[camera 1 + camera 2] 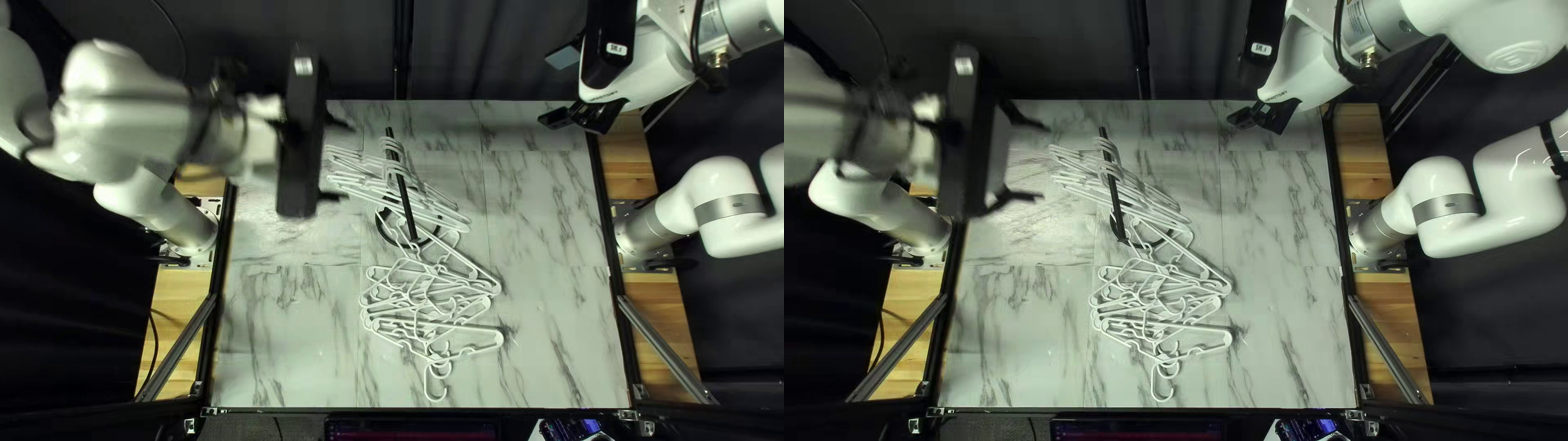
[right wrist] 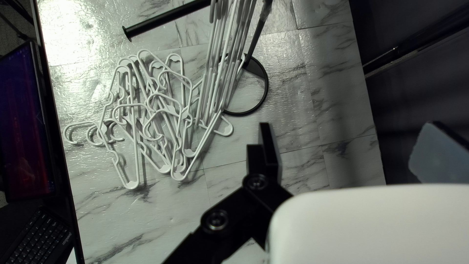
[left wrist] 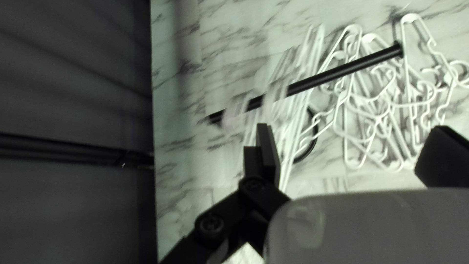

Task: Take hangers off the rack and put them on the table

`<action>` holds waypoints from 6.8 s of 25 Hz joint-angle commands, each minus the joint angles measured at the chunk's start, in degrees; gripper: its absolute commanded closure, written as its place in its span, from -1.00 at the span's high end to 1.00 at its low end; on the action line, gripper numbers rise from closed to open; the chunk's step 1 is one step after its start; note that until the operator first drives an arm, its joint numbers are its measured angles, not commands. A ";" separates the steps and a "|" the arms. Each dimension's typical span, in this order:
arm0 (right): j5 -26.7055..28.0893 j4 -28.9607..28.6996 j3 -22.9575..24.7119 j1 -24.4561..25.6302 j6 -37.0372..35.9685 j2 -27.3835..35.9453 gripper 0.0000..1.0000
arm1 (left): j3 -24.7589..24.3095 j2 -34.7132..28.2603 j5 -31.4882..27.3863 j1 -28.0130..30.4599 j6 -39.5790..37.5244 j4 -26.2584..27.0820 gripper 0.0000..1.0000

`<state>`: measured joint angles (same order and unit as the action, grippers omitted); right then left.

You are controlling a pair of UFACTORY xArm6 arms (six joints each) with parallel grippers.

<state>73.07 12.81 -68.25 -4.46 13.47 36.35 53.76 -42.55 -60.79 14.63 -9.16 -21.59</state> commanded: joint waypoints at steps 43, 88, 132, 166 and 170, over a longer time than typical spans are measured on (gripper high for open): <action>0.00 0.00 0.00 0.00 0.00 0.00 1.00 | 14.43 -6.41 -24.93 -12.83 11.86 9.72 1.00; -1.38 6.66 8.96 -14.70 23.71 -9.34 1.00 | 14.41 -6.46 -24.95 -12.73 11.78 9.65 1.00; -29.07 22.94 19.10 -15.20 48.34 -26.58 1.00 | 14.41 -6.46 -24.95 -12.73 11.78 9.65 1.00; -23.04 21.98 16.11 -15.62 46.20 -24.64 -0.95 | 14.41 -6.46 -24.95 -12.73 11.78 9.65 1.00; -20.45 21.79 14.75 -16.29 44.86 -23.32 -1.00 | 14.41 -6.46 -24.95 -12.73 11.78 9.65 1.00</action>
<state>51.35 34.69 -52.88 -20.38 59.04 12.30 68.17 -49.01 -85.74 1.90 2.62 -11.94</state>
